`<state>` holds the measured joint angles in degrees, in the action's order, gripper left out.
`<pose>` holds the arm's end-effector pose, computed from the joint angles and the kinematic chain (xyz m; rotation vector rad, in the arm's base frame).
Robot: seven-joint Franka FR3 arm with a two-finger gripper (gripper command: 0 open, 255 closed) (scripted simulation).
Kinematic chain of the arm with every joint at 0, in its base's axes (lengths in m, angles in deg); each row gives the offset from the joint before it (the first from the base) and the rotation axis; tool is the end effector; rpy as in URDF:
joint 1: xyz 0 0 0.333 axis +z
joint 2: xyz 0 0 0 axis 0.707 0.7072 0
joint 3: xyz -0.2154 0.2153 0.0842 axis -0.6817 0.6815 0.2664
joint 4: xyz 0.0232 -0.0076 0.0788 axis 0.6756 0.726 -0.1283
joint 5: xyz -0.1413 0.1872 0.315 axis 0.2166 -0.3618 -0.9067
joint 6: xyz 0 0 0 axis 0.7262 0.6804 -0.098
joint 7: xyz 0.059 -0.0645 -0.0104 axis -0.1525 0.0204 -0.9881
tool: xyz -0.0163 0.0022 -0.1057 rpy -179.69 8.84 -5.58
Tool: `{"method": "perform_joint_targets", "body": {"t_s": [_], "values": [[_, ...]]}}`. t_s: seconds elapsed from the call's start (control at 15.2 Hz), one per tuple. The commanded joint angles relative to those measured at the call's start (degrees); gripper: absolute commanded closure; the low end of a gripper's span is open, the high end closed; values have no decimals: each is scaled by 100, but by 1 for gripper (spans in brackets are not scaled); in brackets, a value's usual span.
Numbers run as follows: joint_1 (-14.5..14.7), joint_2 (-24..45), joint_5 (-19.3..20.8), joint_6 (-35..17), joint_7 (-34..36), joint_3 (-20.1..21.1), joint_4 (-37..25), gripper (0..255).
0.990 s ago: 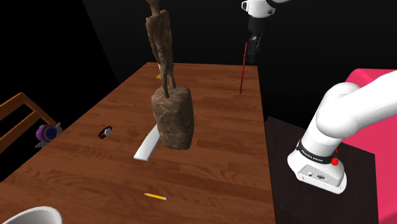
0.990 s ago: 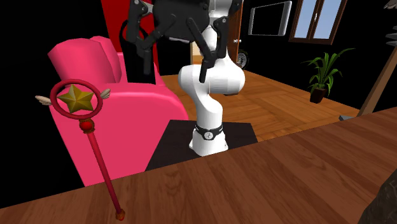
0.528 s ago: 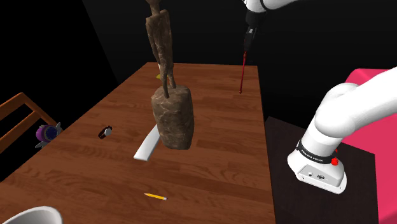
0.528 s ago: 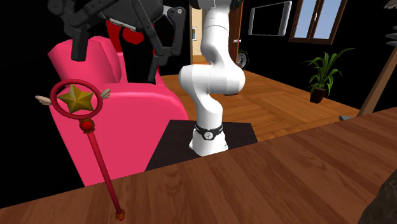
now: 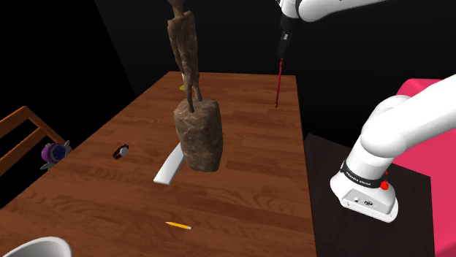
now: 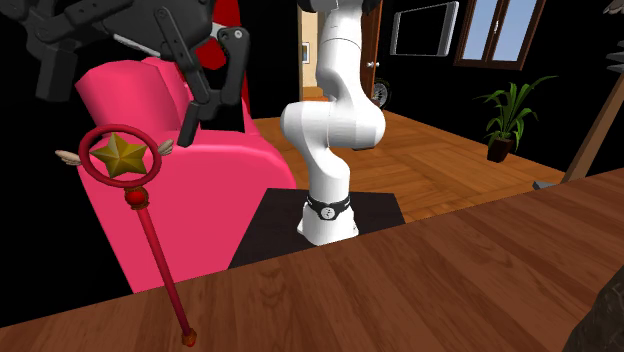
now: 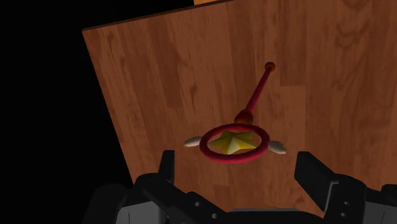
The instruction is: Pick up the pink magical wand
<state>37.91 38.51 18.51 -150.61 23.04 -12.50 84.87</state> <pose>0.3802 -0.1065 0.5877 2.6927 0.3499 0.3482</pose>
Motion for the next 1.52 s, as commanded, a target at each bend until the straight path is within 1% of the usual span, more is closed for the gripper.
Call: {"method": "perform_joint_targets", "body": {"t_s": [0.0, 0.2, 0.26, 0.86, 1.45], "values": [[-13, 6, 36, -149, 41, -14, 139, 0], [-24, 5, 63, -262, 79, -21, 258, 0], [-21, 2, 61, -256, 85, -14, 257, 255], [-23, 6, 64, -263, 79, -21, 258, 255], [26, 50, -78, 377, -133, 19, -451, 255]]}}
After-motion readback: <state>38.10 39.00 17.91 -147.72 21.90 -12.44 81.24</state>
